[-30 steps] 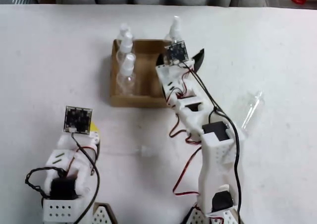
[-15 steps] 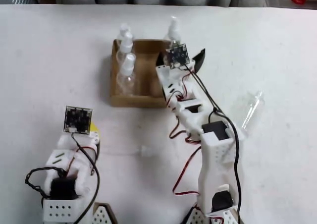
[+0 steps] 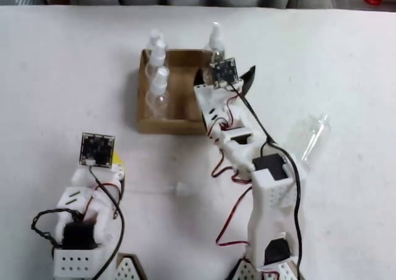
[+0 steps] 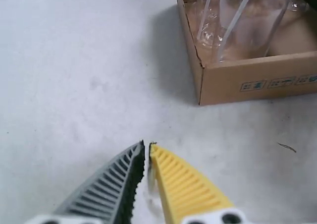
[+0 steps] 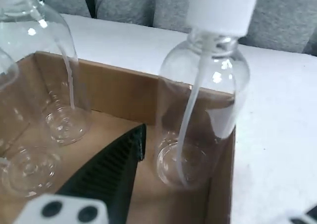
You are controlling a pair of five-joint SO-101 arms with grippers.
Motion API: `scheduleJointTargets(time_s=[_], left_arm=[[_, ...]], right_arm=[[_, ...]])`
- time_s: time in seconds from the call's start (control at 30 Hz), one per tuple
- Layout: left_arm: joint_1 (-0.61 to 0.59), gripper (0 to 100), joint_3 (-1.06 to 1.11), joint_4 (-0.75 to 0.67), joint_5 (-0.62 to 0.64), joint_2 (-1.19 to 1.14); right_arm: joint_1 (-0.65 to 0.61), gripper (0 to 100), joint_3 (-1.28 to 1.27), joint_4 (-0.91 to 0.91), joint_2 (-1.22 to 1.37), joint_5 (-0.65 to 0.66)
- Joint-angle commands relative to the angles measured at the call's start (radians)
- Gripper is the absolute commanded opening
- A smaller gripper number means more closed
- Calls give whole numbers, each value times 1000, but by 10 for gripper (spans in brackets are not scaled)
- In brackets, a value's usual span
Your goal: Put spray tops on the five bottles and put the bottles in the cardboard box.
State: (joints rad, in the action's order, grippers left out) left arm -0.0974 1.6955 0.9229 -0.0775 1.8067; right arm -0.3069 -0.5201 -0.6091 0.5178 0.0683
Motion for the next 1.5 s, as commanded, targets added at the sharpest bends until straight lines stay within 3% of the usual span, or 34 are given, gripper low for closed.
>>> scheduleJointTargets(time_s=[0.0, 0.43, 0.9, 1.27, 1.47], left_arm=[[-12, 20, -3, -18, -11, 13], [-12, 20, -3, -32, -11, 13], [-12, 20, -3, -32, -11, 13], [-12, 20, -3, -28, -11, 13], [-12, 20, -3, -25, -11, 13]], right_arm=[[-8, 501, -8, -10, -53, -6], [-5, 501, -14, -10, -76, -12], [-28, 501, -261, -1, -397, -12], [19, 501, -446, 259, -745, -8], [71, 501, -535, 510, -1003, -6]])
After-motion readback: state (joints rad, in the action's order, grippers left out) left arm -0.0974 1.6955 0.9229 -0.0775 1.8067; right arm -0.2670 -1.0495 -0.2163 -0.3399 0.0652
